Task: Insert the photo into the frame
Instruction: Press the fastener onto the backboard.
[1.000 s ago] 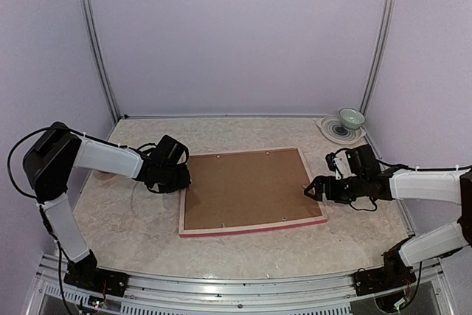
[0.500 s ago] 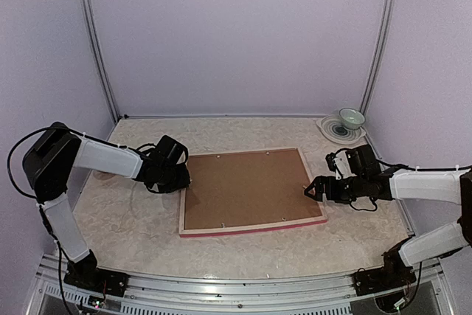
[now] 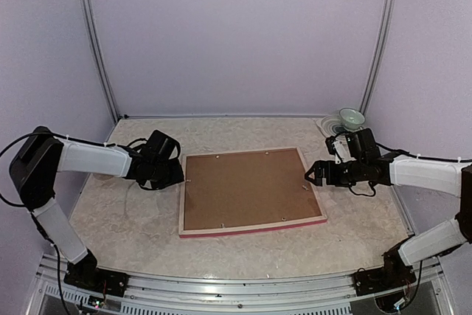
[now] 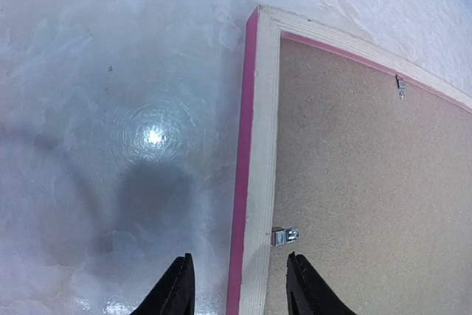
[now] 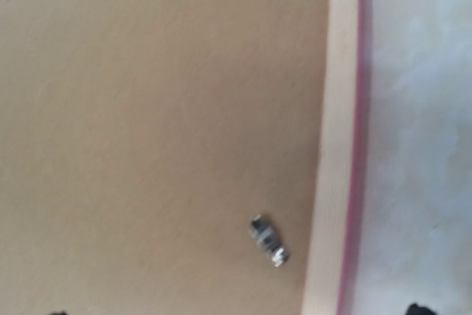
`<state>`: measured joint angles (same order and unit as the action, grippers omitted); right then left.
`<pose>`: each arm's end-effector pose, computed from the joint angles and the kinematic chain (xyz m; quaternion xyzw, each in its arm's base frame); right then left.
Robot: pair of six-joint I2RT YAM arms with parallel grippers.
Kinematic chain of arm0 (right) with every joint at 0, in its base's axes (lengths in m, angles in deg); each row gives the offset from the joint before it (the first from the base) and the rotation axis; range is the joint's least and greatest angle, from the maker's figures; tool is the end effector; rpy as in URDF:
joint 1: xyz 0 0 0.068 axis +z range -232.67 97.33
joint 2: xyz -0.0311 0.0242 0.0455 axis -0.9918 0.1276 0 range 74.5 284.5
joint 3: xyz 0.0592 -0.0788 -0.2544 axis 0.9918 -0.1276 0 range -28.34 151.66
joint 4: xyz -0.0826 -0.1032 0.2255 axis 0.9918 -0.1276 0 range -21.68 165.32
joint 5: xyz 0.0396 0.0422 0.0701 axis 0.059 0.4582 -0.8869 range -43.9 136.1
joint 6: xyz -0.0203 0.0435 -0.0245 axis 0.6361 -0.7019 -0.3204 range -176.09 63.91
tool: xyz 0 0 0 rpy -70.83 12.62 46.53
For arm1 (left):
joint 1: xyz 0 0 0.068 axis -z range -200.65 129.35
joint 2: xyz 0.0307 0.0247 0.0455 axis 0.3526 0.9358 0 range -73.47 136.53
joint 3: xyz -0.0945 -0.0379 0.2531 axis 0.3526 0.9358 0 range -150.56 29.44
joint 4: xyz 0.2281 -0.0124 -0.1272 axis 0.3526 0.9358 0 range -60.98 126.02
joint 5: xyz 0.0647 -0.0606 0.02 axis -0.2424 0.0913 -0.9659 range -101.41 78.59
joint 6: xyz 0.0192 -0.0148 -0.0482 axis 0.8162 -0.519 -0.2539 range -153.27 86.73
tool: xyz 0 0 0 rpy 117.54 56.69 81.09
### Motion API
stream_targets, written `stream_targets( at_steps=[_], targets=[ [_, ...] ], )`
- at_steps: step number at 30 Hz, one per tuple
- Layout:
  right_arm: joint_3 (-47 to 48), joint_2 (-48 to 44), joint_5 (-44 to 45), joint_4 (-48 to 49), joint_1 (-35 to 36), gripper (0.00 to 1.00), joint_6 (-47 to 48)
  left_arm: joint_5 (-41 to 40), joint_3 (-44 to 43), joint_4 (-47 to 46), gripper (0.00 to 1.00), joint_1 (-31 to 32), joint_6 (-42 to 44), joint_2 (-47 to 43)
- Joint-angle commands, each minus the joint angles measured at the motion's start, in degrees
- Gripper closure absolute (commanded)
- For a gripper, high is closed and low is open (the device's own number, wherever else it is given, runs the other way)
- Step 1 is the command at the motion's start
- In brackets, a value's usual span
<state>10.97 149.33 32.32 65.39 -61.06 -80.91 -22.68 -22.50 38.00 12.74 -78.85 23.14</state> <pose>0.2398 0.1042 0.1975 -0.0197 0.9196 0.2503 0.3021 0.2805 -0.1765 0.1584 -0.1309 0.9369 -0.1254 0.2989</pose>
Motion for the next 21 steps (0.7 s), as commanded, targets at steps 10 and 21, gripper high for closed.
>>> stream_targets(
  at_steps=[10,21],
  targets=[
    [3.32,5.75,5.36,-2.26,-0.78,0.03,3.53,0.21,4.0,-2.05,0.39,-0.34,2.8,-4.71],
    [4.19,10.68,7.21,-1.45,-0.8,0.1,4.36,1.76,5.86,-4.57,0.37,1.38,3.32,-3.4]
  ],
)
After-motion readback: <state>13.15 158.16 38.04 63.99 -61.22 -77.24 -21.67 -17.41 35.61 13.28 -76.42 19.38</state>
